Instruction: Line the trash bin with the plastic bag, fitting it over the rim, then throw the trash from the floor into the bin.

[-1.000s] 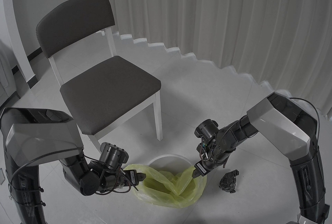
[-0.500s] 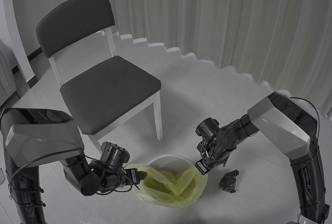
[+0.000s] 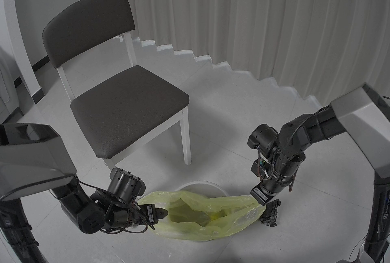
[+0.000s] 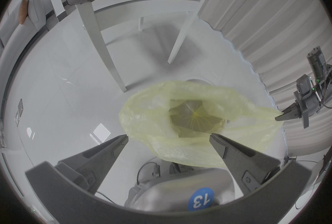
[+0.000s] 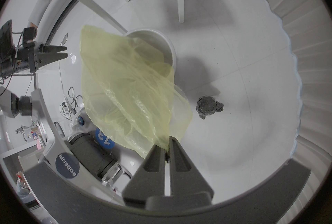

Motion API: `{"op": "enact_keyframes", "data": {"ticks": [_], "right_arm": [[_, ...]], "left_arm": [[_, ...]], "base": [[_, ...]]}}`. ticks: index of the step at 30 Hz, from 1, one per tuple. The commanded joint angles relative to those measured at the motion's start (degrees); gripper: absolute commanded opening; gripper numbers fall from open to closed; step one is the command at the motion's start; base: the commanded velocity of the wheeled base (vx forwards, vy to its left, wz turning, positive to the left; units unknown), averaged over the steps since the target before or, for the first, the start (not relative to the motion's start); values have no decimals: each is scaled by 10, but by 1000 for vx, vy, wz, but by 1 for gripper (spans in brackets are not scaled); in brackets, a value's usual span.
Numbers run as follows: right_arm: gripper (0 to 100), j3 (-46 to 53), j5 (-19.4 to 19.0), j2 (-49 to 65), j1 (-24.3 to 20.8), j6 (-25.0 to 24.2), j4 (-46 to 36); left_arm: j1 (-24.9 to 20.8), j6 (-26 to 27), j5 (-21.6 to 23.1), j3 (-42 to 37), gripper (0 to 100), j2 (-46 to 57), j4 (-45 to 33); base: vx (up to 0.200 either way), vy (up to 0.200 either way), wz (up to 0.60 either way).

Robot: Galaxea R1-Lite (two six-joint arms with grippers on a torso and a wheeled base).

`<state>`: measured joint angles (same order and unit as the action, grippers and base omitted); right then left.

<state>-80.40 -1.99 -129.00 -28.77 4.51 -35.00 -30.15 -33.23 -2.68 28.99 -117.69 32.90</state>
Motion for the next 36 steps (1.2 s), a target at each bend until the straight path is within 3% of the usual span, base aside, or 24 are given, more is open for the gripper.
{"op": "enact_keyframes", "data": {"ticks": [1,9,17,26,29,36], "right_arm": [[0,47,0,79,-20,-2,-12],[0,107,1,88,-62,-6,-8],[0,154,11,63,-88,-23,41],[0,163,62,17,-111,-24,100],[0,151,95,-4,-107,-23,116],[0,127,126,-28,-81,-13,114]], "left_arm": [[-33,-23,0,-17,100,62,-32],[-66,-47,2,-46,100,65,-40],[-67,-47,2,-49,100,72,-38],[-66,-46,3,-36,100,65,-37],[-64,-45,4,-26,100,56,-37],[-62,-43,3,3,100,41,-39]], "base": [[0,0,0],[0,0,0],[0,0,0],[0,0,0],[0,0,0],[0,0,0]]}}
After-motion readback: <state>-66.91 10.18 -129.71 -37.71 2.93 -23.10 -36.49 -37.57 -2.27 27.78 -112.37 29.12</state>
